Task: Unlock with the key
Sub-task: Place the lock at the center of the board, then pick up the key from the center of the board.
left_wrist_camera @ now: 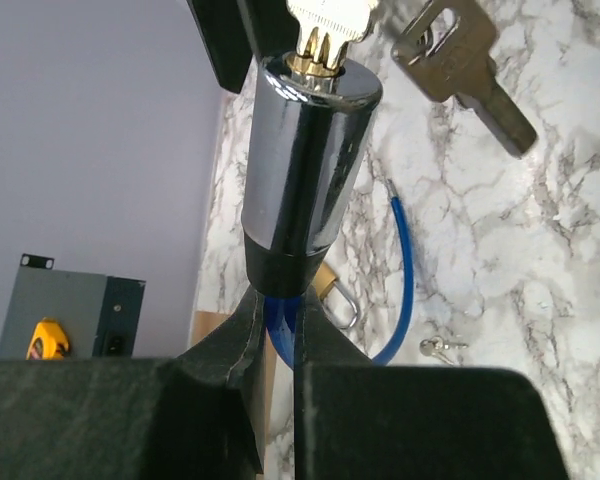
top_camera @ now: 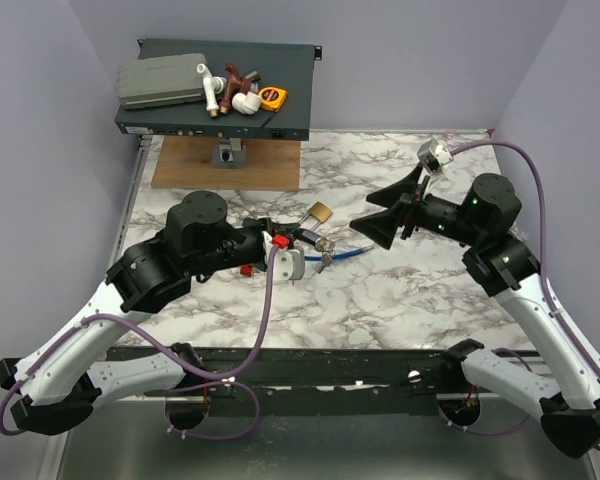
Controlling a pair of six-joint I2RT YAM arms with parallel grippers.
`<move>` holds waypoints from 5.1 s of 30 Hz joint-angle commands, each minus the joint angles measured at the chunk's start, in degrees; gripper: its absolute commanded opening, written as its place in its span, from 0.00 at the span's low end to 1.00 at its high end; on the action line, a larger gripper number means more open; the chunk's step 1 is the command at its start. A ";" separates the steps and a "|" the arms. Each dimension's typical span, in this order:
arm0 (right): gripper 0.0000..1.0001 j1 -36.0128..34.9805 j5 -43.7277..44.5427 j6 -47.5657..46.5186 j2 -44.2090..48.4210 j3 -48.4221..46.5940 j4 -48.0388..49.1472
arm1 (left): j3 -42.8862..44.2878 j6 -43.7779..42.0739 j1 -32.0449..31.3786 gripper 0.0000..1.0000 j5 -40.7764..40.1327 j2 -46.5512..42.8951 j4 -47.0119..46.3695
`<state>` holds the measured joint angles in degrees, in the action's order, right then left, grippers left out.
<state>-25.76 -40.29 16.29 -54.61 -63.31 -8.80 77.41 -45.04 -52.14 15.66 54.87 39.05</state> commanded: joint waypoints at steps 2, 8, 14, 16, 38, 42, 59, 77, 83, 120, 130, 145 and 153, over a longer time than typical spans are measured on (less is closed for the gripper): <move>0.91 0.25 21.77 -0.98 -0.84 6.34 -1.14 | -2.15 4.49 0.89 0.00 5.32 -0.83 -3.16; 0.89 0.29 31.55 0.44 -7.08 7.74 -1.97 | -8.49 7.09 8.43 0.00 4.55 -1.55 -2.13; 0.82 0.28 28.95 -0.68 -8.50 10.32 1.27 | -8.69 12.45 18.71 0.00 6.25 4.08 0.89; 0.78 0.22 26.96 -0.31 -8.06 12.48 2.70 | -8.76 14.26 20.15 0.00 7.07 5.03 -1.07; 0.57 -12.38 18.55 -2.96 -17.26 19.89 10.64 | -24.05 4.77 30.23 0.00 -0.95 10.68 -13.34; 0.52 -16.39 22.70 -3.41 -23.90 17.71 11.96 | -18.23 3.04 31.03 0.00 -1.70 17.63 -3.10; 0.46 -24.18 32.87 -5.90 -42.21 13.63 25.89 | -7.15 10.46 31.57 0.05 -7.20 39.61 8.76; 0.55 -26.92 39.57 -8.18 -48.17 10.23 22.92 | -9.90 12.51 31.55 0.51 -7.37 41.10 4.53; 0.62 -26.93 44.47 -8.51 -37.47 12.86 17.80 | -8.11 13.42 31.57 0.98 -8.43 41.17 3.61; 1.00 -0.08 49.44 9.84 -12.27 20.86 -1.64 | -14.13 23.26 56.78 0.98 18.98 20.14 1.98; 1.00 0.01 36.34 11.01 -1.22 24.34 -10.51 | -20.62 26.44 58.34 0.98 22.20 18.79 -2.76; 1.00 -16.25 37.85 35.59 6.36 22.18 -32.77 | -20.28 26.35 58.27 0.98 22.34 16.07 -2.20; 1.00 -16.93 35.34 38.14 9.87 28.98 -39.41 | -17.92 24.45 58.06 0.98 23.82 14.69 0.93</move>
<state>-42.02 -10.02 50.72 -42.44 -35.18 -36.12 57.60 -18.63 5.67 36.84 71.68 37.36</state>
